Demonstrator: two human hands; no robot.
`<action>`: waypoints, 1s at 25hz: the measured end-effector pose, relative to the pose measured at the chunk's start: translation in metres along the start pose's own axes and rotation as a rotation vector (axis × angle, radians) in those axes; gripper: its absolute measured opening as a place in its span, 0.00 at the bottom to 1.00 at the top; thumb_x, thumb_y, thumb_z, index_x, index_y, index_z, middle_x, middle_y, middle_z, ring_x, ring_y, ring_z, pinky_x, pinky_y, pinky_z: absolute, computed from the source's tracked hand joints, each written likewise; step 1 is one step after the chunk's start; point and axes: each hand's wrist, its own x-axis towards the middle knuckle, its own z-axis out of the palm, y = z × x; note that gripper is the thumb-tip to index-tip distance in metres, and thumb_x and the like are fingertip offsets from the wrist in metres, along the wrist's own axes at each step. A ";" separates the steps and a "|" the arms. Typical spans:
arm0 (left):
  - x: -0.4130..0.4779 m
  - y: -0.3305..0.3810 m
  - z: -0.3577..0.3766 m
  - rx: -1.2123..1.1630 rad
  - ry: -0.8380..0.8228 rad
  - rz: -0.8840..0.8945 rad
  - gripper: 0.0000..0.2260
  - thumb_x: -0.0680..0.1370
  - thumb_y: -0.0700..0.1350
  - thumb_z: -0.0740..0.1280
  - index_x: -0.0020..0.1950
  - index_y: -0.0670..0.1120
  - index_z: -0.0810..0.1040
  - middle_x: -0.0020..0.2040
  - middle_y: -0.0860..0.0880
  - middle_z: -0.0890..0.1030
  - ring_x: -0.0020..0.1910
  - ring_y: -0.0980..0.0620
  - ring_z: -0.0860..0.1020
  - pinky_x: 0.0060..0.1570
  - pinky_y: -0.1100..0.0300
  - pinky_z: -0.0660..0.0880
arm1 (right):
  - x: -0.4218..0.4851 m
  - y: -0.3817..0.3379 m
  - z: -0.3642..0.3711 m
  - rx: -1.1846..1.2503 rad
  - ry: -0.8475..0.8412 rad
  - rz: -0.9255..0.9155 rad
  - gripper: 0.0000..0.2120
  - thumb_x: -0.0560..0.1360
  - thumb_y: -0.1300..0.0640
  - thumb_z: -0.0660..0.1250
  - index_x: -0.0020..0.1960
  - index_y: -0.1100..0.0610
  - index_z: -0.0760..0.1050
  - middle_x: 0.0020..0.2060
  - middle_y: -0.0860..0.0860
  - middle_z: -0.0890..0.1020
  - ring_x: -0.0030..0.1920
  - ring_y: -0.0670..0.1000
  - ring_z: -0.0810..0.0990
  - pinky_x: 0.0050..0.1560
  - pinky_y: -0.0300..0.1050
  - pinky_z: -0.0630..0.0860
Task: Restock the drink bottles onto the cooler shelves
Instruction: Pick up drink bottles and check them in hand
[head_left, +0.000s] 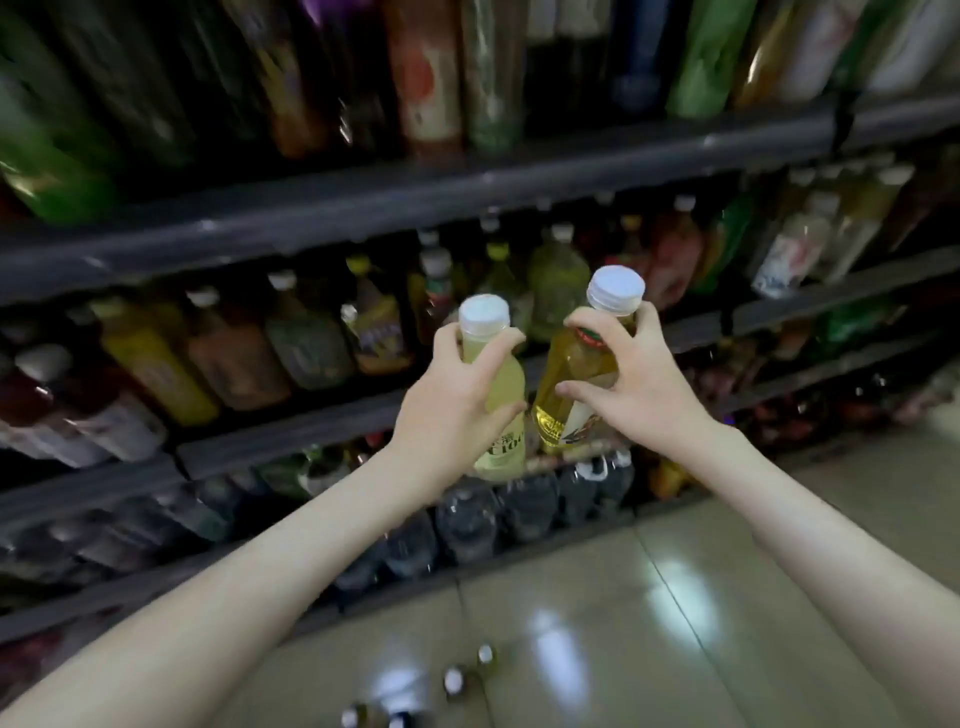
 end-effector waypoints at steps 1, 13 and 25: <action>-0.008 -0.002 0.035 -0.015 -0.079 -0.042 0.29 0.71 0.49 0.73 0.70 0.54 0.66 0.63 0.44 0.63 0.49 0.41 0.75 0.38 0.57 0.71 | -0.017 0.030 0.011 0.009 -0.026 0.060 0.27 0.70 0.60 0.75 0.64 0.46 0.70 0.58 0.48 0.60 0.49 0.45 0.71 0.59 0.36 0.70; -0.211 -0.175 0.546 0.049 -0.854 -0.071 0.25 0.79 0.53 0.61 0.71 0.66 0.51 0.67 0.46 0.54 0.49 0.45 0.71 0.44 0.59 0.69 | -0.269 0.433 0.313 -0.106 -0.048 0.610 0.30 0.68 0.59 0.76 0.58 0.35 0.65 0.52 0.44 0.57 0.44 0.46 0.69 0.49 0.52 0.80; -0.382 -0.281 0.755 0.206 -0.781 0.241 0.33 0.54 0.38 0.77 0.55 0.49 0.66 0.48 0.45 0.70 0.24 0.50 0.74 0.16 0.65 0.66 | -0.367 0.580 0.481 -0.024 0.011 0.684 0.27 0.70 0.65 0.74 0.63 0.44 0.73 0.56 0.48 0.58 0.51 0.50 0.71 0.49 0.55 0.81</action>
